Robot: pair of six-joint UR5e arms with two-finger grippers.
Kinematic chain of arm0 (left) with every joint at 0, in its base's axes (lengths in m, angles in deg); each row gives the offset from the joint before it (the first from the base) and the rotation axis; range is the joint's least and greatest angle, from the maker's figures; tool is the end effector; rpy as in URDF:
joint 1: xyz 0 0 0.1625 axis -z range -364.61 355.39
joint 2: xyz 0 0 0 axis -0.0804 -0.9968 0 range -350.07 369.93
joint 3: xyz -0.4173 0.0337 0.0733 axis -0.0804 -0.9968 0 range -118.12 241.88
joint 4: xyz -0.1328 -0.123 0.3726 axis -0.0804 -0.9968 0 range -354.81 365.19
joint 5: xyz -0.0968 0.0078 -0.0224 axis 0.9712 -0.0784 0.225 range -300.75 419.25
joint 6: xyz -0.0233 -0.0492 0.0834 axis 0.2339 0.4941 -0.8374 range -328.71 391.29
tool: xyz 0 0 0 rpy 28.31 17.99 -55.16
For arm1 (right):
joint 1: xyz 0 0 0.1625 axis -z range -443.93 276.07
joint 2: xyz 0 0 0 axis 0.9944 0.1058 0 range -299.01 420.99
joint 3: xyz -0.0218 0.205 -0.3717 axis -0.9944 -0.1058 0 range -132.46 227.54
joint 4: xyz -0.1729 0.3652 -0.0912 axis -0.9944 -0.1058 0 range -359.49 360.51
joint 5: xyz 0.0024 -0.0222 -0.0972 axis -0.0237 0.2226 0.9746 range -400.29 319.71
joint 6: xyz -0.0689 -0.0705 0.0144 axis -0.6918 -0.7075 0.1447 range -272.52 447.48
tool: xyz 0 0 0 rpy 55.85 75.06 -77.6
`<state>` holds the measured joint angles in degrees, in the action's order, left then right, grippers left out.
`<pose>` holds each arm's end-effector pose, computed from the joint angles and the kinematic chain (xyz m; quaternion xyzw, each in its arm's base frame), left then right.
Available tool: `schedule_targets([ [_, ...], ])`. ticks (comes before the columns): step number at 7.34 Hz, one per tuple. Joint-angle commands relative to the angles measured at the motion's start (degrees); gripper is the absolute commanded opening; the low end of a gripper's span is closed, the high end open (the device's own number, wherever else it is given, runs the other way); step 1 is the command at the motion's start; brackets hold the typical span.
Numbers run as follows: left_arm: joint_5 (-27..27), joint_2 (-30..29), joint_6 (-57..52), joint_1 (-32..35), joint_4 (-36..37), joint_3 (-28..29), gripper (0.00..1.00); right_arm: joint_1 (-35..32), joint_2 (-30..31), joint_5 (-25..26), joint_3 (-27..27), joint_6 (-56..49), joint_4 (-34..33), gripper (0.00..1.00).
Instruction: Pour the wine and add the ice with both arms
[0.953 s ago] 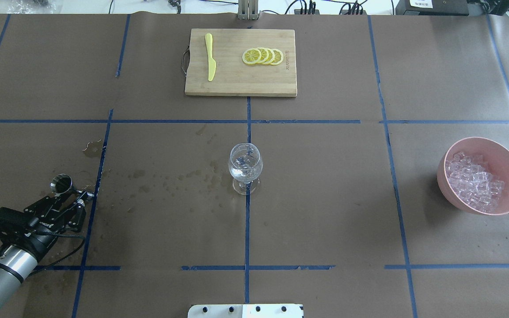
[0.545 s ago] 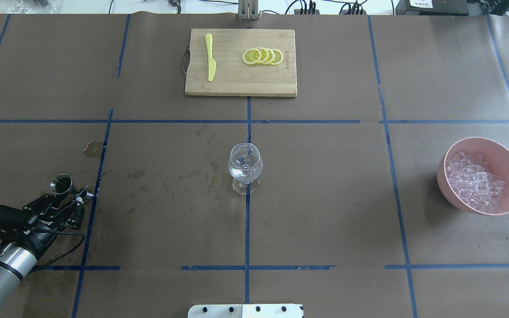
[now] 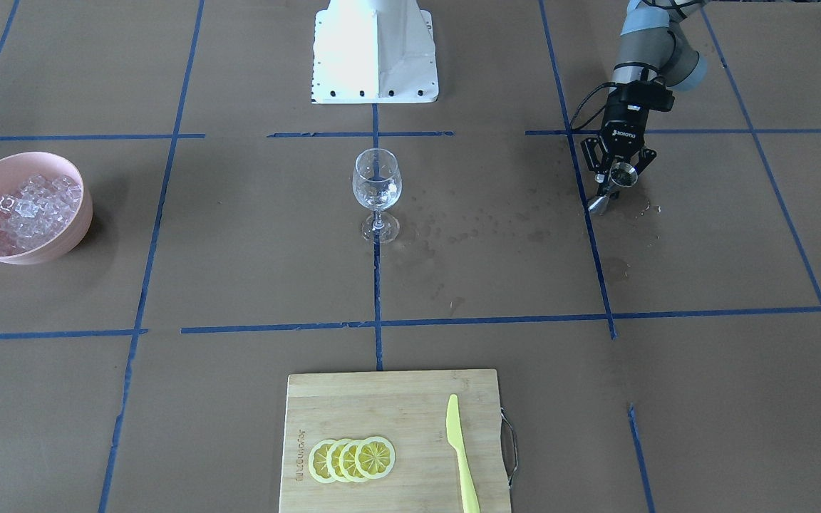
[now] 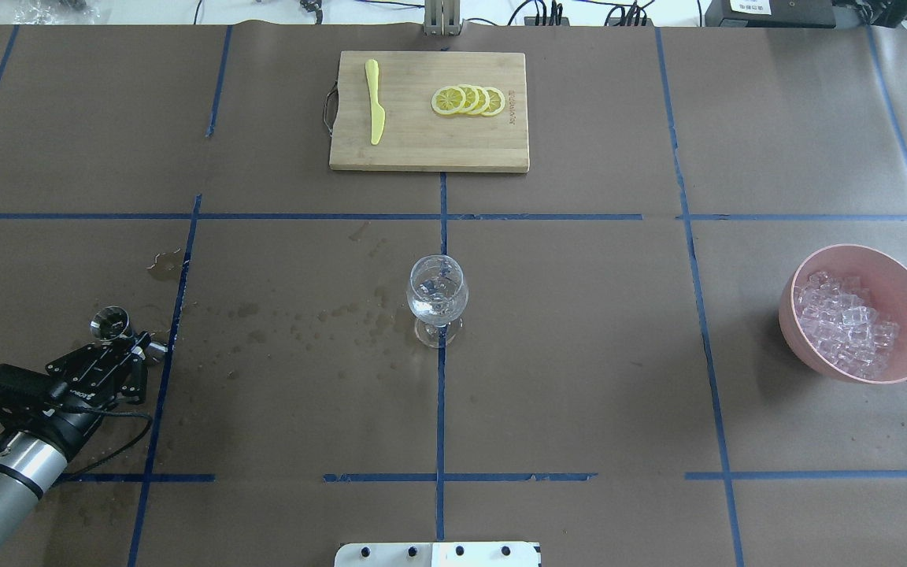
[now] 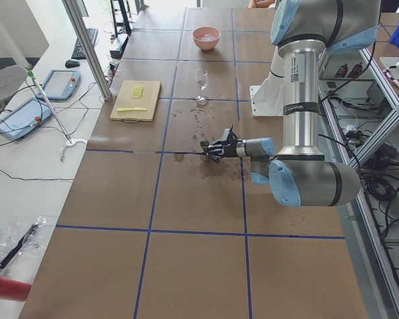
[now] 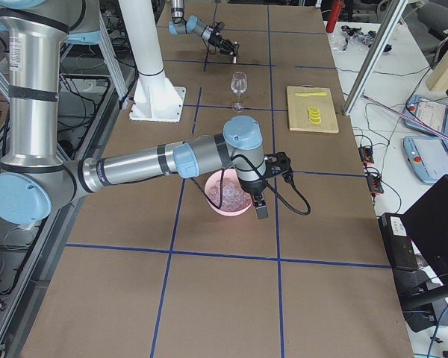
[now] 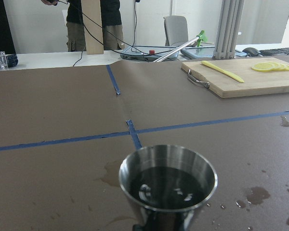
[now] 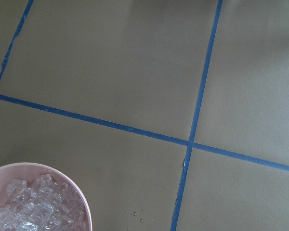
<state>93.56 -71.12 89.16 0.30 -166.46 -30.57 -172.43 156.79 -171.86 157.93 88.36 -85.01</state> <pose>0.3834 -0.2493 0.5448 0.5223 0.3937 -0.1119 0.7481 0.0552 -0.4568 0.5245 0.1476 -0.3531 -0.0638 0.9217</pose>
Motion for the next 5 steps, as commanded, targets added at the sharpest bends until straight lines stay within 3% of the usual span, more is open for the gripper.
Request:
schedule_targets([
  [1, -0.29, -0.60, -0.03, 0.01, -0.09, -0.01, 0.00, 0.00, -0.09, 0.00, 0.00, 0.00, 0.00, 1.00],
  [3, -0.29, -0.60, -2.21, 1.40, -2.27, -0.19, 0.00, 0.00, -0.09, 0.00, 0.00, 0.00, 0.00, 1.00],
  [5, -0.03, -0.69, -21.46, 2.91, -17.39, -0.19, 0.00, 0.00, 0.00, 0.00, -0.09, 0.00, 0.00, 1.00],
])
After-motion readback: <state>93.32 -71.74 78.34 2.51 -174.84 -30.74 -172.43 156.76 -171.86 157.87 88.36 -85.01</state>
